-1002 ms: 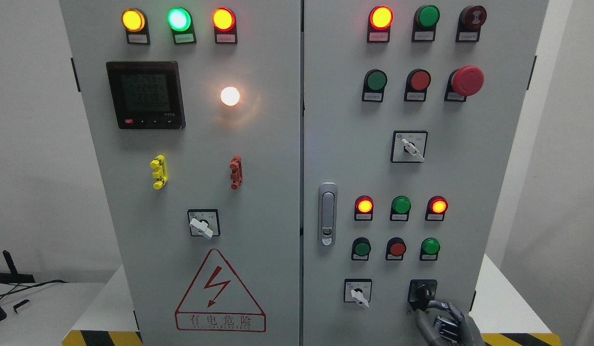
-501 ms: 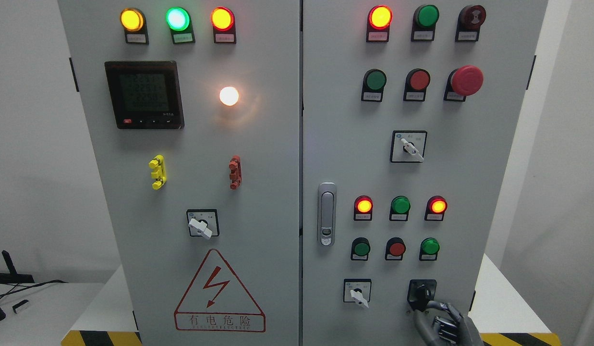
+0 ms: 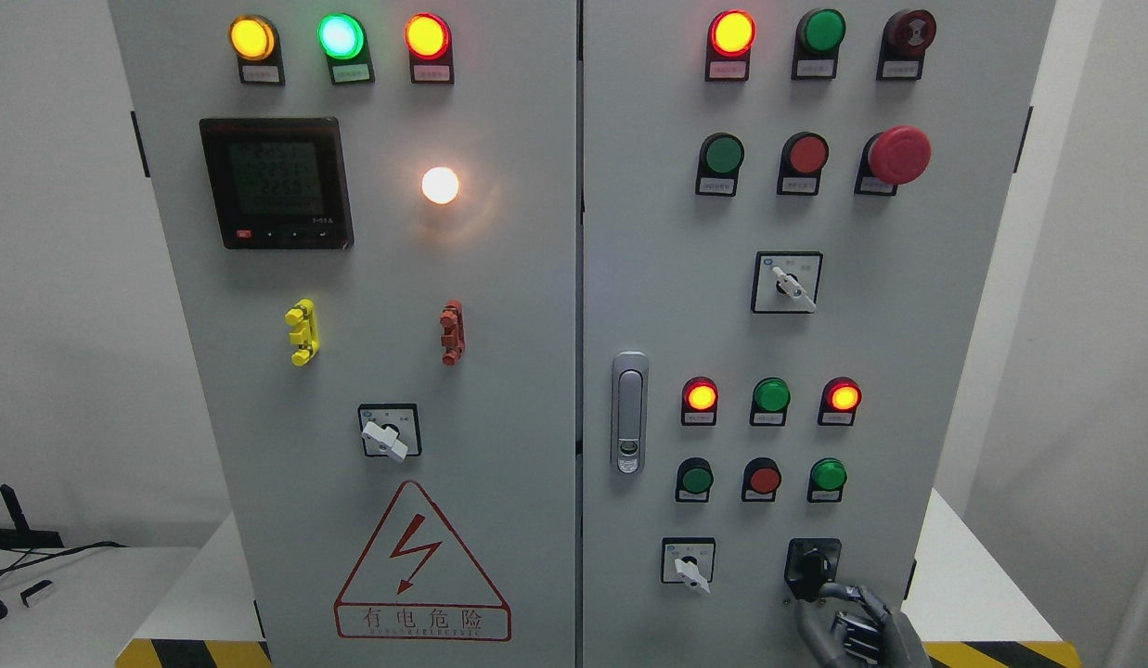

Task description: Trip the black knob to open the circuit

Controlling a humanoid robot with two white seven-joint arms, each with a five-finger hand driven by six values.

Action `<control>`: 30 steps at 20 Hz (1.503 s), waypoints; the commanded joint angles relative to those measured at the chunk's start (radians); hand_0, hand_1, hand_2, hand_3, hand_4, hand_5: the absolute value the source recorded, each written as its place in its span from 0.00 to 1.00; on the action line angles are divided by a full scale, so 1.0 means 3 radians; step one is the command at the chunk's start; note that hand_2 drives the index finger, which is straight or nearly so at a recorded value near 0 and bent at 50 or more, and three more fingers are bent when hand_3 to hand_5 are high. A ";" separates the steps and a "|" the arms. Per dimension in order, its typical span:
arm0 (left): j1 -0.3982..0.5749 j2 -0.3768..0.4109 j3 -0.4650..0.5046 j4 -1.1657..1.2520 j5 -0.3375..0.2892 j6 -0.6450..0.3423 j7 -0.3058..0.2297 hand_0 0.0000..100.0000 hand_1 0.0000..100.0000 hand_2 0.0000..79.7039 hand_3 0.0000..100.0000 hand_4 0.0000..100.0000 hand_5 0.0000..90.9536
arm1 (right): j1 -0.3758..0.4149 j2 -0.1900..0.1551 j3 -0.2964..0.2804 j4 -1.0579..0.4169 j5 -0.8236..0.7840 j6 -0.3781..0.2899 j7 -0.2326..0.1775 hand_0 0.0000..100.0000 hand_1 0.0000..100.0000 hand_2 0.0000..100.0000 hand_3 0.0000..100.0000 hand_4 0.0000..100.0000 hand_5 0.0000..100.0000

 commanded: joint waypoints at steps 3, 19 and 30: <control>0.0000 -0.0004 0.0000 0.0000 -0.0102 -0.0003 0.0003 0.12 0.39 0.00 0.00 0.00 0.00 | -0.0001 0.0041 0.0021 -0.0035 -0.0001 0.0001 0.0006 0.43 0.76 0.46 1.00 1.00 0.97; 0.0000 0.0001 0.0000 0.0000 -0.0102 -0.0003 0.0003 0.12 0.39 0.00 0.00 0.00 0.00 | -0.0001 0.0041 0.0010 -0.0020 0.0004 0.0001 0.0006 0.43 0.76 0.46 1.00 1.00 0.97; 0.0000 0.0001 0.0000 0.0000 -0.0102 -0.0003 0.0003 0.12 0.39 0.00 0.00 0.00 0.00 | 0.0004 0.0036 -0.0036 -0.0015 0.0004 -0.0004 0.0006 0.43 0.75 0.46 1.00 1.00 0.97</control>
